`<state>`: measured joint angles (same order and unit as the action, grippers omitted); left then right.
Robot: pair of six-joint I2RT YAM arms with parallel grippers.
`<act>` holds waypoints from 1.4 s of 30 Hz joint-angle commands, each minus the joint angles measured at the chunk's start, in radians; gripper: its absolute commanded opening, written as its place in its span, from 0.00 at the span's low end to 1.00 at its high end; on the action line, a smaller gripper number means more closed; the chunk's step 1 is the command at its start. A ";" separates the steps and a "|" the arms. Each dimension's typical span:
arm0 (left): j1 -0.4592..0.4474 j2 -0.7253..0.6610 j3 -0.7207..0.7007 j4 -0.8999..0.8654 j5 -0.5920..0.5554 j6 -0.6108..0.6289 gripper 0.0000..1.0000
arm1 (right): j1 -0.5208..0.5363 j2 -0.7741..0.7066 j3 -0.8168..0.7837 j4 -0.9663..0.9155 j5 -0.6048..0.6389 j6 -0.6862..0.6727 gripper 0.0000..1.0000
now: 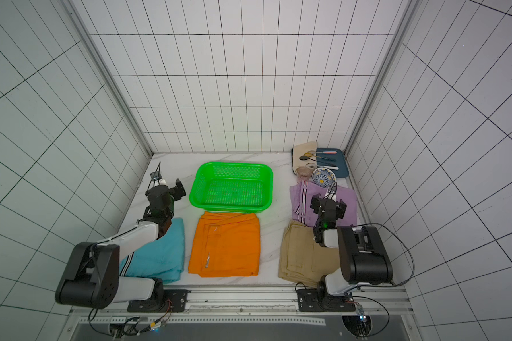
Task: Put the folded long pants in the basket
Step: Pick up the long pant at the center of the board.
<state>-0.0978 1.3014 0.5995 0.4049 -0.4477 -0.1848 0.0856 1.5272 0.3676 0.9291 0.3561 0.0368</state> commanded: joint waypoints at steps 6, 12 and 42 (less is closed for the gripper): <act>0.100 -0.377 0.050 -0.496 0.175 -0.373 0.98 | 0.012 -0.079 0.076 -0.174 0.145 0.013 0.99; 0.021 -0.591 0.171 -0.931 0.105 -0.559 0.98 | 0.053 -0.407 0.307 -0.681 0.018 0.155 0.99; 0.094 -0.415 0.282 -1.153 0.577 -0.610 0.98 | 0.650 -0.479 0.078 -0.932 -0.671 0.708 0.91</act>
<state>-0.0509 0.8146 0.8734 -0.7303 0.0067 -0.7612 0.7029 0.9676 0.4160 -0.0425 -0.3290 0.7189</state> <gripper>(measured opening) 0.980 0.922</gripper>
